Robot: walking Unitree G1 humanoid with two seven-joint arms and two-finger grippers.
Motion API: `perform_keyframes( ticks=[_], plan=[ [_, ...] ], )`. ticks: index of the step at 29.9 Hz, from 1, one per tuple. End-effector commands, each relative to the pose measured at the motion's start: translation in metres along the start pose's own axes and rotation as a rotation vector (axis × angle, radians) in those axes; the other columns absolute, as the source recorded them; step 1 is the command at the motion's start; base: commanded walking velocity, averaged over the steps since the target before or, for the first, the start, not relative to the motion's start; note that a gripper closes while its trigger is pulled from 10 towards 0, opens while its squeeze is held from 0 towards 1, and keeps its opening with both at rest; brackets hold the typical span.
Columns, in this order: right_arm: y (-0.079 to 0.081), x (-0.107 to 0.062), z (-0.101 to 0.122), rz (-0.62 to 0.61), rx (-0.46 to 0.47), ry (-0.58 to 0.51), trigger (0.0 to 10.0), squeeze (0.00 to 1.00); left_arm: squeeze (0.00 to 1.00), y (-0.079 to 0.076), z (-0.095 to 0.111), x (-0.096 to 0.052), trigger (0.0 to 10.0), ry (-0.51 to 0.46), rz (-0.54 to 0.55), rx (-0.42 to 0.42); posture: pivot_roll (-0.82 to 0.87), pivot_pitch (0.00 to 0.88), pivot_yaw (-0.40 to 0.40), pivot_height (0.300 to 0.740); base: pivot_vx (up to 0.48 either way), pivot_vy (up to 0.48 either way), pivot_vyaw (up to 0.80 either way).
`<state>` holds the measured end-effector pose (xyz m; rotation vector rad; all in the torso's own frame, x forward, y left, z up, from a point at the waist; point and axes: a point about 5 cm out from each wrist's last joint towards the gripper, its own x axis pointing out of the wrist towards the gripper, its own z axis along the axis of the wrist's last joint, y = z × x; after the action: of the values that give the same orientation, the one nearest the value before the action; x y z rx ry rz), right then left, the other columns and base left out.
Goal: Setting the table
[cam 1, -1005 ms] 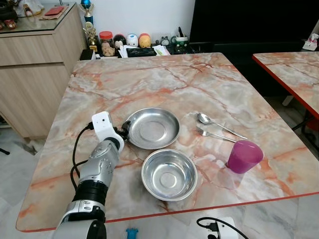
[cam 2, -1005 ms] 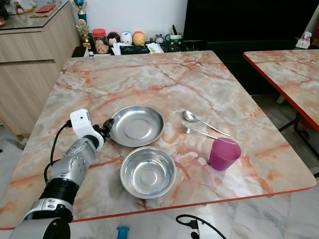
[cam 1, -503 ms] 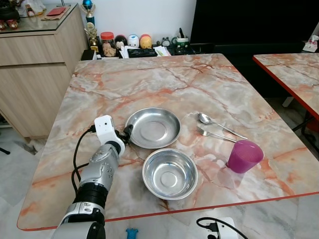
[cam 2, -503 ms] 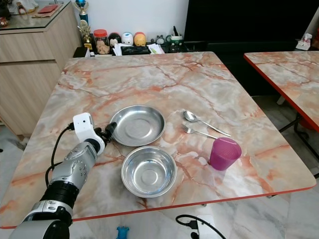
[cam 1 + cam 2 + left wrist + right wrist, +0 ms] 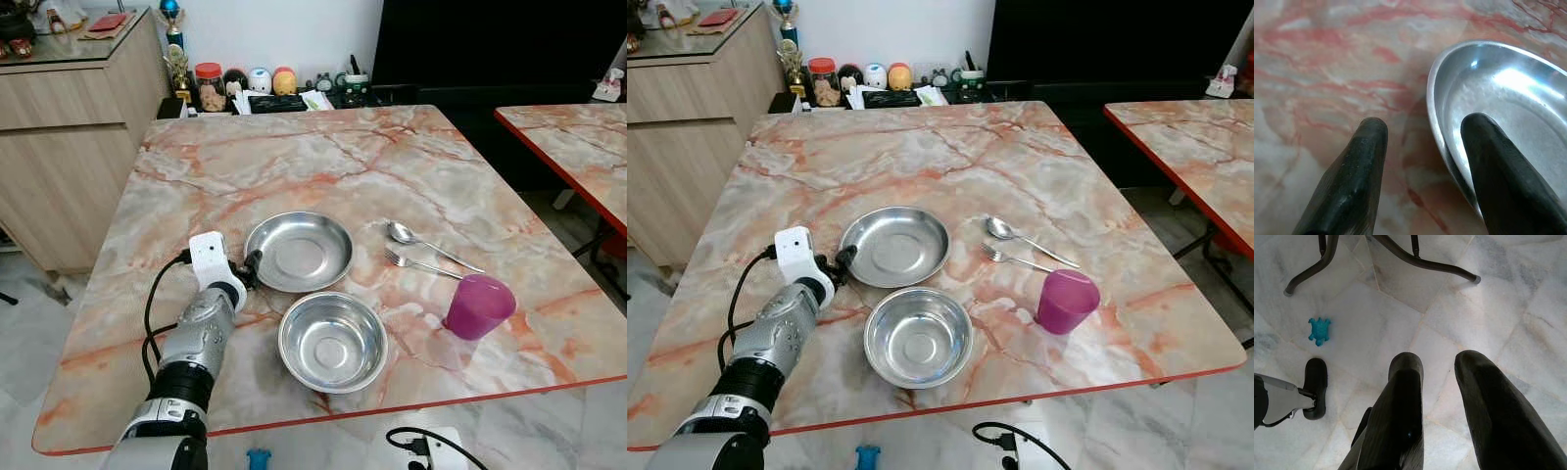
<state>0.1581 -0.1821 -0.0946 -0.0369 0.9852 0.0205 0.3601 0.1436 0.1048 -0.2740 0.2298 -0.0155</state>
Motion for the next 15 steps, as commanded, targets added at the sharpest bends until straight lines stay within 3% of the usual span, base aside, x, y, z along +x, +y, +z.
perform_keyframes(
  ticks=[1, 15],
  plan=[
    [-0.0007, 0.0, 0.0, -0.003, -0.002, 0.001, 10.0, 0.0, 0.0, -0.0048, 0.0031, 0.0028, 10.0, -0.013, -0.001, 0.037, 0.1, 0.0, -0.026, 0.74, 0.0, 0.0, 0.0],
    [-0.0001, 0.0, -0.0002, -0.001, -0.004, 0.001, 10.0, 0.0, 0.0, -0.0046, 0.0041, 0.0078, 10.0, -0.023, 0.04, 0.074, 0.1, 0.0, -0.019, 0.74, 0.0, 0.0, 0.0]
  ],
)
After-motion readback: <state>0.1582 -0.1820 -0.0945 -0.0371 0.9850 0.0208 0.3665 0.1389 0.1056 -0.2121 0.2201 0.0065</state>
